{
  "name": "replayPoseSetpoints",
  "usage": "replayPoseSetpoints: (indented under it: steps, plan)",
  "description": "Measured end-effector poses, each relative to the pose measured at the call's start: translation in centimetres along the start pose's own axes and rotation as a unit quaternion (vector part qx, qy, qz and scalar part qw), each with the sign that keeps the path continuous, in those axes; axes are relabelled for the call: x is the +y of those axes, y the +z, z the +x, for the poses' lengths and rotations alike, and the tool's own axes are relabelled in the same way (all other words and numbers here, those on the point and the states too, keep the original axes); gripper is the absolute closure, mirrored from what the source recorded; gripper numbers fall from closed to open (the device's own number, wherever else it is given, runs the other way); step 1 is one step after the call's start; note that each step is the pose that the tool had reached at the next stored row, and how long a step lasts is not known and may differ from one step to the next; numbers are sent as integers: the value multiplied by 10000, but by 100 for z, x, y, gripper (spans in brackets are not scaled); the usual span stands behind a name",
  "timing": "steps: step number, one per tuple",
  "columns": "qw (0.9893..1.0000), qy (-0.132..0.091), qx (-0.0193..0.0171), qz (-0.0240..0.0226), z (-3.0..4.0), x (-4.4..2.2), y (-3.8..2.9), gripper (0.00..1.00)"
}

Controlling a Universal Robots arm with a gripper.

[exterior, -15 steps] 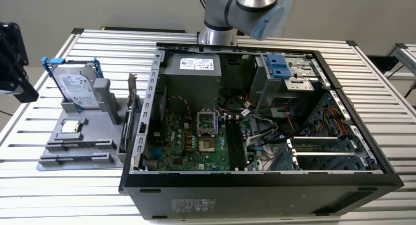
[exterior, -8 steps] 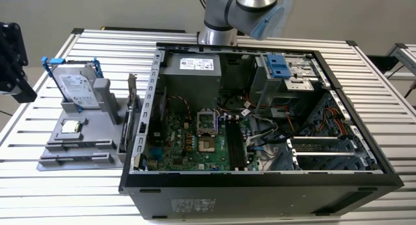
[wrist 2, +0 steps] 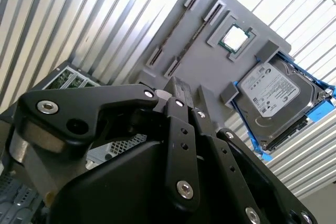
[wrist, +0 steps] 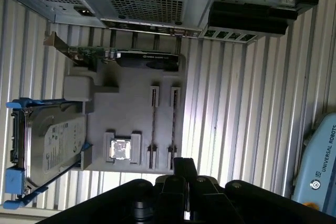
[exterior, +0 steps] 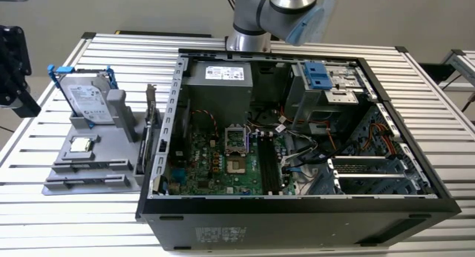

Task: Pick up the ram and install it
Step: 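Pick up the ram and move it above insertion slot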

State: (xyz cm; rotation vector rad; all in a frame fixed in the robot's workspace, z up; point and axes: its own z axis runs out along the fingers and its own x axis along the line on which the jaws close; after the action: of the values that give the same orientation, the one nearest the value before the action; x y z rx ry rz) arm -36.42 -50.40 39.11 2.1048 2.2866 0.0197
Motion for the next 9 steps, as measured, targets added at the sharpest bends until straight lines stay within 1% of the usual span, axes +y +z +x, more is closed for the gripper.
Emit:
replayPoseSetpoints:
  steps: [1,2,9]
  plan:
    - [10000,0,0,0,0,0,0,100]
    - [10000,1,0,0,0,0,0,0]
    - [10000,6,0,0,0,0,0,0]
